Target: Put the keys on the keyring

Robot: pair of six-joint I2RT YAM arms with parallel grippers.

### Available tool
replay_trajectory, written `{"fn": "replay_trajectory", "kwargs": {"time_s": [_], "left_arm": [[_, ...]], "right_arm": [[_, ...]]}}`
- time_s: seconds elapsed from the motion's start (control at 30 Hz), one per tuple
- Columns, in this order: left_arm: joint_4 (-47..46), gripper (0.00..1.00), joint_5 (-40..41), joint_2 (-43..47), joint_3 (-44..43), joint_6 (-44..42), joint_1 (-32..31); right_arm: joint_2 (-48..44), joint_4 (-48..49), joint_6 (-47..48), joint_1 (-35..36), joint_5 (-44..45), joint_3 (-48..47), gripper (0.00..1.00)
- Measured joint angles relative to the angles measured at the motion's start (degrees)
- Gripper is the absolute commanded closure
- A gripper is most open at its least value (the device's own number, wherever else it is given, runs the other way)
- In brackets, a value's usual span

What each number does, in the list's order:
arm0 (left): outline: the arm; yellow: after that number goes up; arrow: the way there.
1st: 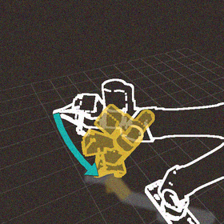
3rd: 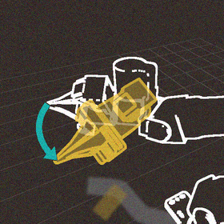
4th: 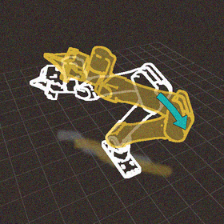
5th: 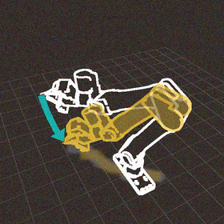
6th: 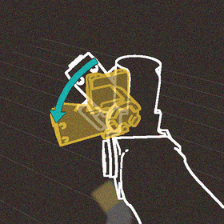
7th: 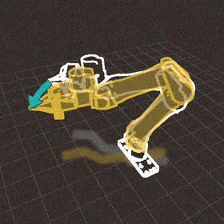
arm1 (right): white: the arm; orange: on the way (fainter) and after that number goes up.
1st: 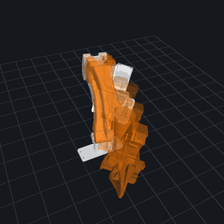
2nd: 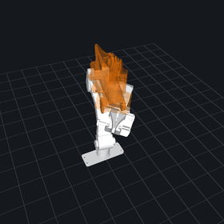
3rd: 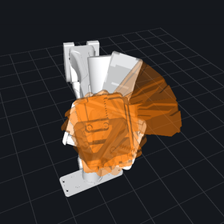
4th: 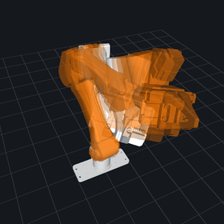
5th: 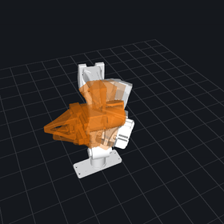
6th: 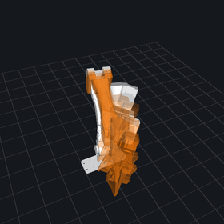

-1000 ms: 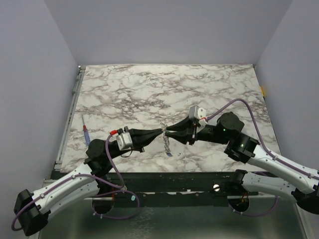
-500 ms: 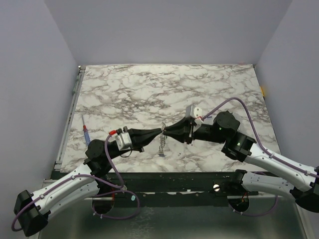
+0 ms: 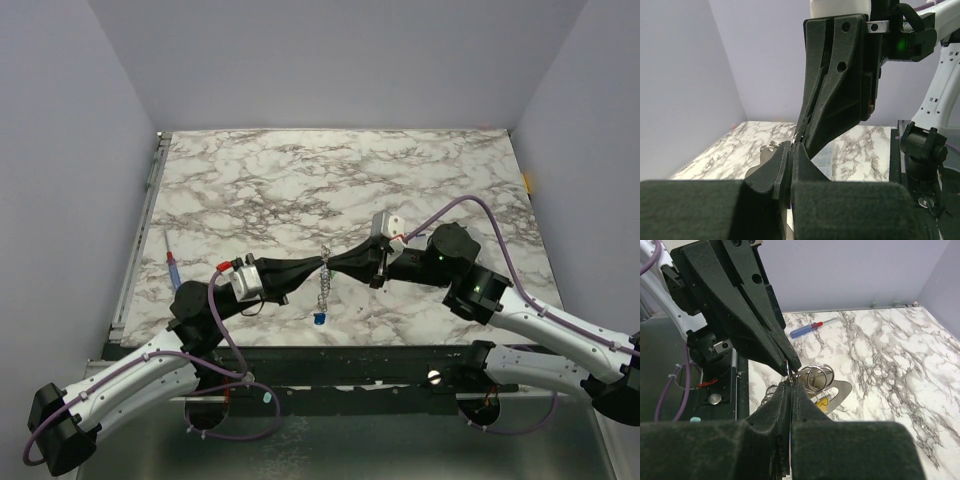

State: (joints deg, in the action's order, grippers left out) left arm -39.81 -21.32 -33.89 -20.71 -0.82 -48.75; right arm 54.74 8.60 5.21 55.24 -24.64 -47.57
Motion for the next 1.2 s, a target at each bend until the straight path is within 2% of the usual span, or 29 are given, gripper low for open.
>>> {"fn": "replay_trajectory", "kwargs": {"time_s": [0.1,0.27,0.6,0.9,1.2], "left_arm": [[0.0,0.98,0.0,0.0,0.0,0.0,0.0],[1.1,0.78,0.1,-0.1,-0.1,-1.0,0.0],[12.3,0.65,0.2,1.2,-2.9,-7.2,0.0],[28.2,0.65,-0.1,0.7,-11.8,-14.9,0.0],[41.2,0.65,-4.0,-8.8,-21.3,-22.7,0.0]], "right_arm": [[0.0,0.0,1.2,0.0,-0.1,0.0,0.99],[-0.1,-2.6,3.9,0.0,-0.2,-1.1,0.99],[-0.3,-9.9,9.9,0.2,2.4,-3.4,0.99],[0.8,-18.4,15.1,0.2,5.9,-5.1,0.99],[3.5,-26.6,18.2,0.2,6.8,-9.2,0.99]]}}
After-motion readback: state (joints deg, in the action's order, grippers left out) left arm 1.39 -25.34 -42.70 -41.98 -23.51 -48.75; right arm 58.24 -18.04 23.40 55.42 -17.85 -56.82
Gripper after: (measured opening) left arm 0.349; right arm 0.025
